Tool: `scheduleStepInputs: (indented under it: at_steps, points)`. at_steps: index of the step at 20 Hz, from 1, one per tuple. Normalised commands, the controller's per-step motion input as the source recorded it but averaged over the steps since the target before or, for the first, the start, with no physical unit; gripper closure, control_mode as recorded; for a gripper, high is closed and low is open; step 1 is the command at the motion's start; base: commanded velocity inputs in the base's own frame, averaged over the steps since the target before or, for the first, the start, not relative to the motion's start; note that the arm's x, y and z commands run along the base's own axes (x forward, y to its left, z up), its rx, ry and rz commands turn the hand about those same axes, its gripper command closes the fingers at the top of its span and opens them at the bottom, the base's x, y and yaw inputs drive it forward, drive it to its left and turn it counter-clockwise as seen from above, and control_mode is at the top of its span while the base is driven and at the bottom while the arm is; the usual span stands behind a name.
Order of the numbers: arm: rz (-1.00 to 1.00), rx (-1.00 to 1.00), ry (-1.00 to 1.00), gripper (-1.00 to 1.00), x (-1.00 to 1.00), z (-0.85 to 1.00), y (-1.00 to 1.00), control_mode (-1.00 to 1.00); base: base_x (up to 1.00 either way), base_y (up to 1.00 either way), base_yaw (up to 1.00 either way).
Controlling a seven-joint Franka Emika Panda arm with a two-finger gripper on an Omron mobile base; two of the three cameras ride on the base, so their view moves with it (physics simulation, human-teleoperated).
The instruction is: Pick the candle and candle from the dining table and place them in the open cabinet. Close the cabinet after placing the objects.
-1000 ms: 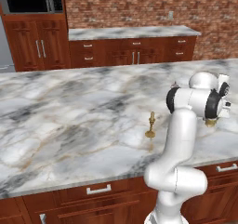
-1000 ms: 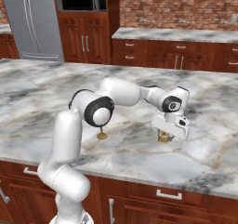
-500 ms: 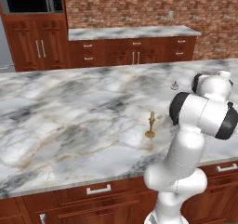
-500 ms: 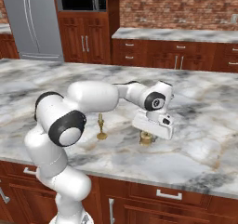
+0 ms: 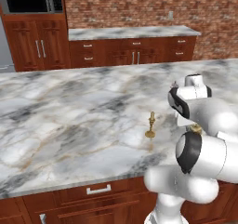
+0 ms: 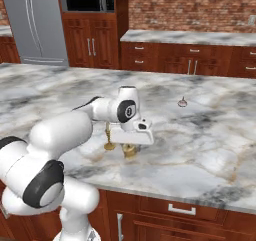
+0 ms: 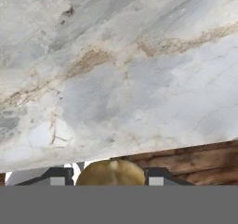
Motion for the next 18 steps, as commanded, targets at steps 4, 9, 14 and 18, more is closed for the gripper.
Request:
scheduleStepInputs:
  at_steps: [4,9,14,18]
  points:
    - [0.0,0.0,0.0,1.0,-0.02,0.0,0.02,-1.0,0.0,0.0,0.0]
    - [0.0,0.0,0.0,1.0,-0.02,0.0,0.0,1.0,-0.01,0.0,0.0]
    - [0.0,0.0,0.0,1.0,0.0,0.0,0.0,1.0,0.02,0.21,0.71]
    - [0.0,0.0,0.0,1.0,0.0,0.0,0.0,1.0,0.0,0.55,0.86]
